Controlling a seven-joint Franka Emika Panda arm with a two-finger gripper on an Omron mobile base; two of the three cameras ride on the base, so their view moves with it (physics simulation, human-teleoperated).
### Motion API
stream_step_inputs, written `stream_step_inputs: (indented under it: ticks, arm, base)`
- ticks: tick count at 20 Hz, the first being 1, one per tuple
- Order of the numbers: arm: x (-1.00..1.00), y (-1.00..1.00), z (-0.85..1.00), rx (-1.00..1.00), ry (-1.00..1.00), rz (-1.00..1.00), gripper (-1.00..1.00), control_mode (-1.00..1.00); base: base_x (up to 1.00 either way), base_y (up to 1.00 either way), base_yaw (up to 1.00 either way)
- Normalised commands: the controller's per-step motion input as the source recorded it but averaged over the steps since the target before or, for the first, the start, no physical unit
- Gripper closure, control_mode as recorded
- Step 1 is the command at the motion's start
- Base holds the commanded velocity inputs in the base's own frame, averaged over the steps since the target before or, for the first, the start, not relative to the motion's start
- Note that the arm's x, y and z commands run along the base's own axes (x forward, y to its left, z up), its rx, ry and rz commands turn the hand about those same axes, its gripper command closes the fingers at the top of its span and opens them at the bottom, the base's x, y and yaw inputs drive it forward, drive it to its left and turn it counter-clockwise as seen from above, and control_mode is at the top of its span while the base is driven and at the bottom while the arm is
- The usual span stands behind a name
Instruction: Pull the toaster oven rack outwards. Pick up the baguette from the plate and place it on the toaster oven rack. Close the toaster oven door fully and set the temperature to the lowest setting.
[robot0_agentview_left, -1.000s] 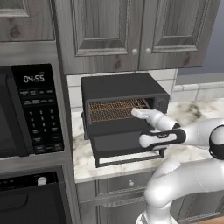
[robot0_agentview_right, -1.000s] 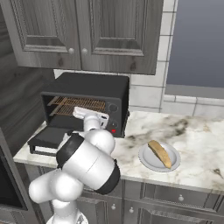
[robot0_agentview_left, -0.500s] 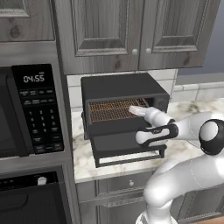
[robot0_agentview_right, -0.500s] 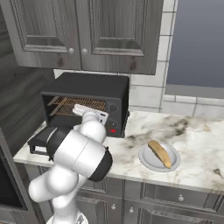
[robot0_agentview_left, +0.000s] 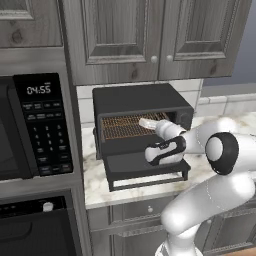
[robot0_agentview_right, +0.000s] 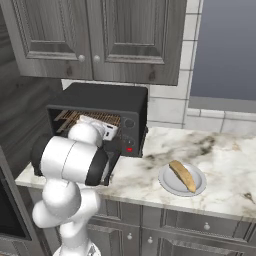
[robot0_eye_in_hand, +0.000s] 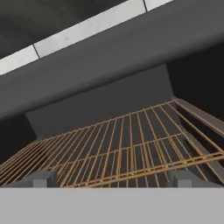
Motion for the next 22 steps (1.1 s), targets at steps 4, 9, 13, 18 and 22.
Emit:
stream_step_inputs:
  ticks: [4,9,13,18,22]
  arm:
    - [0.08,0.19,-0.15,0.00,0.02,-0.03,-1.00,-1.00]
    - [0.01,0.00,-0.23,0.06,0.01,0.00,-1.00,-1.00]
    - [0.24,0.08,-0.01,0.03,0.01,-0.03,-1.00,-1.00]
    - [0.18,0.00,-0.25,0.06,0.02,0.00,-1.00,-1.00]
    - [0.10,0.00,-0.28,0.09,0.00,0.00,-1.00,-1.00]
  base:
    - [0.00,0.00,0.00]
    - [0.00,0.00,0.00]
    - [0.00,0.00,0.00]
    - [0.00,0.00,0.00]
    - [0.00,0.00,0.00]
